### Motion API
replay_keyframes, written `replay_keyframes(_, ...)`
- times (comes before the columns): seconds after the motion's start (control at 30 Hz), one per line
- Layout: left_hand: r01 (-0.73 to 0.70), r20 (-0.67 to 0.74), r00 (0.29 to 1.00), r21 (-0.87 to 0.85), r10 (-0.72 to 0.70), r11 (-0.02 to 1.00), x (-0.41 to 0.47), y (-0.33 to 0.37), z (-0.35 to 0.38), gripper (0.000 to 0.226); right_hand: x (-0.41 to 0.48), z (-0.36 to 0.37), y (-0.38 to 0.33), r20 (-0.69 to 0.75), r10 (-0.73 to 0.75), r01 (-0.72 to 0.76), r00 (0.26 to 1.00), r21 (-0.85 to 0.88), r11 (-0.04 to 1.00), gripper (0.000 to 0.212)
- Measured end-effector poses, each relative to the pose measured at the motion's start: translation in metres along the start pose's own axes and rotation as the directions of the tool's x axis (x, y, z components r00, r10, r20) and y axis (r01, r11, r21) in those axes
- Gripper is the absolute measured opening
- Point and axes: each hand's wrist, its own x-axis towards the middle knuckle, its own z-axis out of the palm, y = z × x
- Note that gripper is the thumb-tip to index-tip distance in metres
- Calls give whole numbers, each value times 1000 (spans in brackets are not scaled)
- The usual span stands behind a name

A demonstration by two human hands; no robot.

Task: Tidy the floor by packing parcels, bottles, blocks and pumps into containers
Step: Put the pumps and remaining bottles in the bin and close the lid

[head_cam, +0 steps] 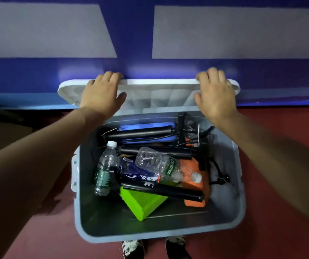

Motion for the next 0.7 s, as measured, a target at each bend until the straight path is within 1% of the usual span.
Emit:
replay_keyframes(0.07,-1,13,1000,45,0,999,7,1,1,47,3,2,2,41,-11,12,999,-14,1000,43)
replay_keyframes(0.13,-5,6,1000,41,4,999,10,2,2,42,7,5,7,99,-26,30,995,-41,999,48)
replay_keyframes(0.2,1,6,1000,0,-1,1000,10,3,3,38,10,7,12,127,-47,56,991,-68,996,44)
replay_keyframes(0.27,17,28,999,-30,-16,999,7,0,5,36,11,9,15,145,-76,84,986,-47,995,33)
replay_keyframes(0.33,1,58,998,-65,3,998,2,-2,7,35,6,10,19,147,-79,72,986,47,996,24)
replay_keyframes(0.37,-14,67,998,-83,20,996,-1,-2,6,34,3,9,20,134,-57,41,989,119,992,21)
replay_keyframes(0.43,-16,64,998,-128,24,992,-8,-4,0,33,-1,0,22,62,0,-17,998,272,962,16)
replay_keyframes(0.5,4,46,999,-197,5,980,-17,-3,-13,34,-3,-19,24,27,17,-27,999,414,910,15)
replay_keyframes(0.53,8,34,999,-236,0,972,-21,-2,-21,33,-3,-31,27,51,-4,-20,999,458,889,19)
replay_keyframes(0.63,-6,25,1000,-294,14,956,-36,6,-49,32,-14,-66,37,169,-119,32,978,446,894,34)
replay_keyframes(0.7,-28,22,999,-280,35,960,-47,15,-67,33,-27,-84,42,194,-134,36,972,438,898,41)
